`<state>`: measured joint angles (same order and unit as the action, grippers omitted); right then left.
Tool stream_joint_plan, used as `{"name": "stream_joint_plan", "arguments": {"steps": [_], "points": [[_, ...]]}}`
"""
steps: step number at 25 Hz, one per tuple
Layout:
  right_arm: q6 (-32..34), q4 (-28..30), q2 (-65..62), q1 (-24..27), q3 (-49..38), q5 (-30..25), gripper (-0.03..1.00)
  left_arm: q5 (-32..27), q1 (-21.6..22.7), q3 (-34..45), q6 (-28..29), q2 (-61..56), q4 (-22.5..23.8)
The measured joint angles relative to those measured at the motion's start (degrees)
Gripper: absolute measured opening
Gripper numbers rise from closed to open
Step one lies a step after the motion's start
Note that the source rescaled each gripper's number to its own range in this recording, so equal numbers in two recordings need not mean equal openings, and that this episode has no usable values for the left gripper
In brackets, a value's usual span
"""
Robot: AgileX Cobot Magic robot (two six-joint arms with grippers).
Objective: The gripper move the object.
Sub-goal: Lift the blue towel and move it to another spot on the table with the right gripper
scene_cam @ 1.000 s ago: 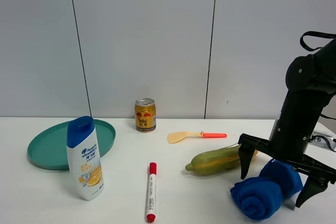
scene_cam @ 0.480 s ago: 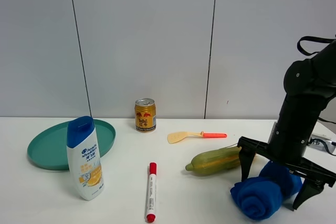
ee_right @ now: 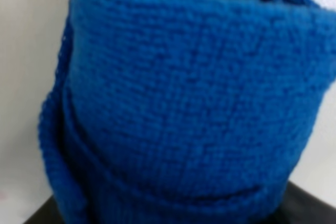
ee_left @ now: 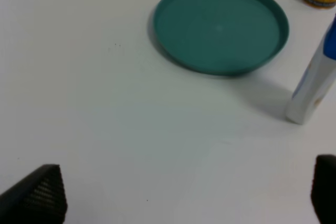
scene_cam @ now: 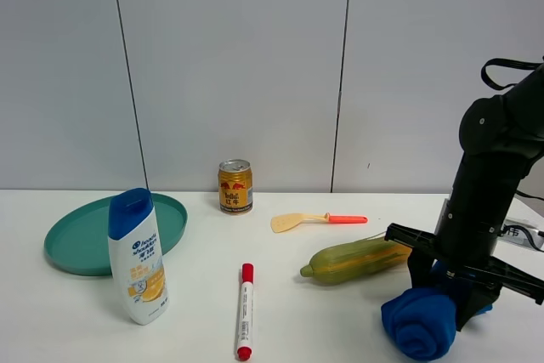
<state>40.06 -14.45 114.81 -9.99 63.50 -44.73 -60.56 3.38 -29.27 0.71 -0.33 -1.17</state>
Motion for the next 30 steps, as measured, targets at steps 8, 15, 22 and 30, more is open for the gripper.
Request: {"name": "stream_joint_plan", "arguments": {"steps": [8,15,22,30], "points": [[-7.75,1.69,-5.97,0.0,0.0,-0.87,0.0,0.0,0.0,0.0,0.0,0.0,0.0],[-21.2,1.56,-16.97,-1.6,0.0,-5.79,0.0,0.0,0.0,0.0,0.0,0.0,0.0],[-31.54,-3.78,-27.99,-7.63,0.17,-6.13,0.0,0.0,0.0,0.0,0.0,0.0,0.0],[-32.5,-5.91,-27.35,-12.32,8.19,-4.38,0.0,0.0,0.0,0.0,0.0,0.0,0.0]]}}
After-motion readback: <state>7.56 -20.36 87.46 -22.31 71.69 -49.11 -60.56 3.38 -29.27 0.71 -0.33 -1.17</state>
